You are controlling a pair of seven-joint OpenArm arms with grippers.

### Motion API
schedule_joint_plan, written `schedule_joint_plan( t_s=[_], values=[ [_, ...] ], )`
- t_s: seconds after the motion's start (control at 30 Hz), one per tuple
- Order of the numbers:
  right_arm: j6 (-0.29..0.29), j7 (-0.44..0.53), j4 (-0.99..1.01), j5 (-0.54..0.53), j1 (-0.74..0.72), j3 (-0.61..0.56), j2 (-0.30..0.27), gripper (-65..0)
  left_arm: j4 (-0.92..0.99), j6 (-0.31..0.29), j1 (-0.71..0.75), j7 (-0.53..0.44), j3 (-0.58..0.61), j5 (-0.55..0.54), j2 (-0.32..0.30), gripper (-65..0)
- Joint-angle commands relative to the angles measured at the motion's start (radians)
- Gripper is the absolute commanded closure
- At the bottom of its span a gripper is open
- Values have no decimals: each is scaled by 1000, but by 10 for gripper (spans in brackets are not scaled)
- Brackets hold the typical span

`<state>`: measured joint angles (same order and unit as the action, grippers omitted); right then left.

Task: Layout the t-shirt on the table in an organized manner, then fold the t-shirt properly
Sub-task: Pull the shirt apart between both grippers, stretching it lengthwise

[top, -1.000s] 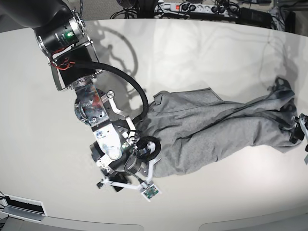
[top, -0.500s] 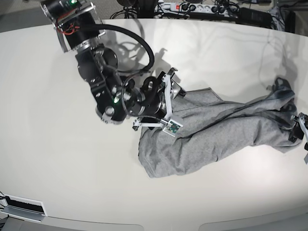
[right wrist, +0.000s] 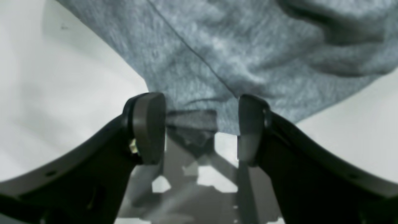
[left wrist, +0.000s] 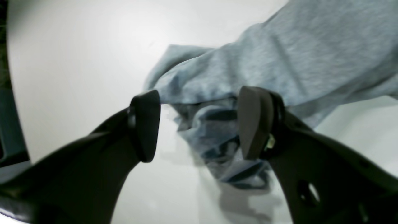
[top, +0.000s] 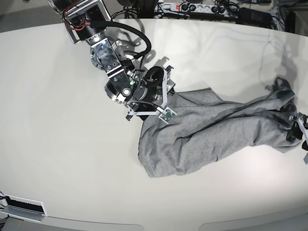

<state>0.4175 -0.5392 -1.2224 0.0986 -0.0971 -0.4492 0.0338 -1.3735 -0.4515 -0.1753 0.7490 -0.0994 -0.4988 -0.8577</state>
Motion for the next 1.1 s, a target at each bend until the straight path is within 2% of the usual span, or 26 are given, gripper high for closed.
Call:
schedule_joint_plan(
  t_s=[0.0, 0.03, 0.13, 0.2, 0.23, 0.33, 0.47, 0.53, 0.6, 0.77, 1.07],
  values=[
    [-8, 3, -11, 1, -19, 2, 8, -350, -12, 7, -19, -11, -13, -11, -26, -392],
    [-8, -7, -11, 8, -20, 2, 8, -282, -12, 7, -19, -8, -13, -11, -26, -392],
    [-11, -80, -11, 11, -43, 2, 8, -3, -12, 6, -19, -6, -13, -11, -26, -392],
    [-25, -161, -11, 11, -75, 2, 8, 0, -12, 2, -19, 2, -13, -12, -26, -392],
    [-55, -195, -13, 11, -93, 2, 7, 0, -12, -8, -19, 7, -13, -12, -26, -392],
    [-118, -278, -40, 11, -140, 2, -7, 0, -12, -69, -19, 85, -13, -51, -26, -392],
    [-135, -318, -152, 10, -149, 6, -61, 0, -12, -162, -10, 242, -13, -169, -26, -392],
    [-140, -344, -210, 8, -150, 6, -91, 0, -12, -196, 10, 254, -13, -211, -26, -392],
    [-174, -365, -269, 7, -150, 6, -118, 0, -12, -245, 38, 254, -13, -250, -26, -392],
    [-236, -425, -366, 7, -150, 6, -163, 0, -14, -247, 136, 317, -12, -362, -26, -392],
    [-216, -425, -368, 3, -149, 6, -173, 0, -15, -247, 282, 323, -12, -367, -26, -392]
  ],
)
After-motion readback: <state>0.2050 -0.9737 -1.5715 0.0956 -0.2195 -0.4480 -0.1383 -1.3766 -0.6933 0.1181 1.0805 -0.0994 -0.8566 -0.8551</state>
